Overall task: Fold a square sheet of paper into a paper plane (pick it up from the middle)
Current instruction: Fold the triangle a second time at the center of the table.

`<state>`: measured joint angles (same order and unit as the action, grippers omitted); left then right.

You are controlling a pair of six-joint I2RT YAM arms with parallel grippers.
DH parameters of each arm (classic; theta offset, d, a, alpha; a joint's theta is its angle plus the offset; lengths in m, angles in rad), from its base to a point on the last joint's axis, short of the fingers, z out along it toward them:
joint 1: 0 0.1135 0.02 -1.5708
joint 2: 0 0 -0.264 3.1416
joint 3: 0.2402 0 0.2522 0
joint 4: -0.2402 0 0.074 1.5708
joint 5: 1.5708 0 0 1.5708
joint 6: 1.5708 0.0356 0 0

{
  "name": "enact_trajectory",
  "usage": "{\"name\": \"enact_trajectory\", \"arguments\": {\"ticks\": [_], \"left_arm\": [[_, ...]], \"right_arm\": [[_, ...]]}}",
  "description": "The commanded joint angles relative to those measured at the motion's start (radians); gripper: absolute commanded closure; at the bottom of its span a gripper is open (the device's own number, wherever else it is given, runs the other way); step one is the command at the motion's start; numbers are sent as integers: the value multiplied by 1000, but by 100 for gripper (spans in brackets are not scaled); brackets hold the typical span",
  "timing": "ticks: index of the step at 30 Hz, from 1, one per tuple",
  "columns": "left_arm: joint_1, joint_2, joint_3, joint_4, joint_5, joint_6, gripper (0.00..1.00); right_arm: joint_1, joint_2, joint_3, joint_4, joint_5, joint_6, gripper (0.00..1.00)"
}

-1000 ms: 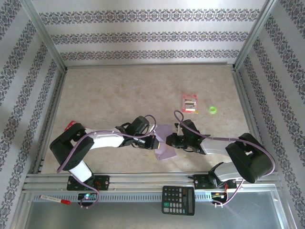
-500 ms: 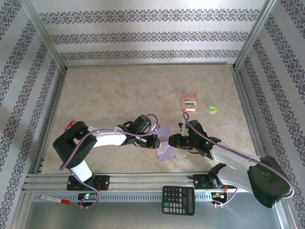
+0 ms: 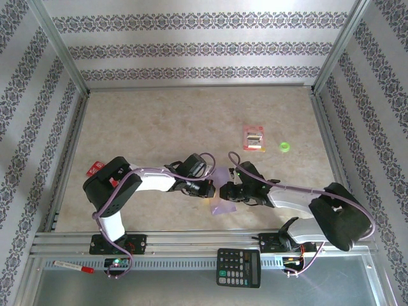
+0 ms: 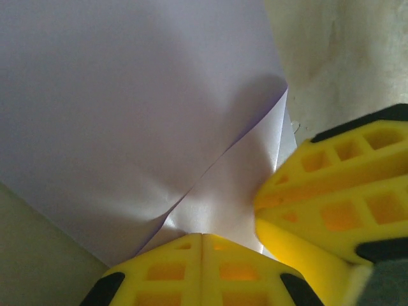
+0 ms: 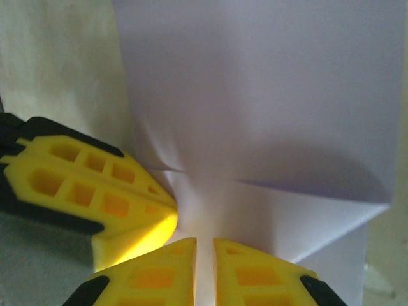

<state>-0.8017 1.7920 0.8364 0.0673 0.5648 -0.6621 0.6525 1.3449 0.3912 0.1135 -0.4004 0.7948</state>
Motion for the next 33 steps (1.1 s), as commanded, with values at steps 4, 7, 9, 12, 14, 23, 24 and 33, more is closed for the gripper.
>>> {"name": "enact_trajectory", "arguments": {"ticks": [4,7,9,12,14,23,24,33], "left_arm": [[24,11,23,-21,-18,41,96],[24,-56,8,-11,-9,23,92],[17,-125,-32,22,7,-10,90],[-29,-173,-84,62,23,-57,93],[-50,-158,-97,87,53,-85,98],[-79,-42,-45,129,115,-93,100],[-78,-34,-49,116,108,-86,100],[-79,0,-91,52,98,-52,100]], "right_arm": [[-39,73,1,47,24,-42,88],[-57,91,-21,34,41,-43,90],[-68,99,-34,25,54,-31,91],[-70,98,-41,19,70,-10,92],[-70,99,-41,17,78,-6,92],[-70,130,-34,28,88,5,93],[-70,129,-32,28,88,6,93],[-70,136,-37,23,94,6,93]]}}
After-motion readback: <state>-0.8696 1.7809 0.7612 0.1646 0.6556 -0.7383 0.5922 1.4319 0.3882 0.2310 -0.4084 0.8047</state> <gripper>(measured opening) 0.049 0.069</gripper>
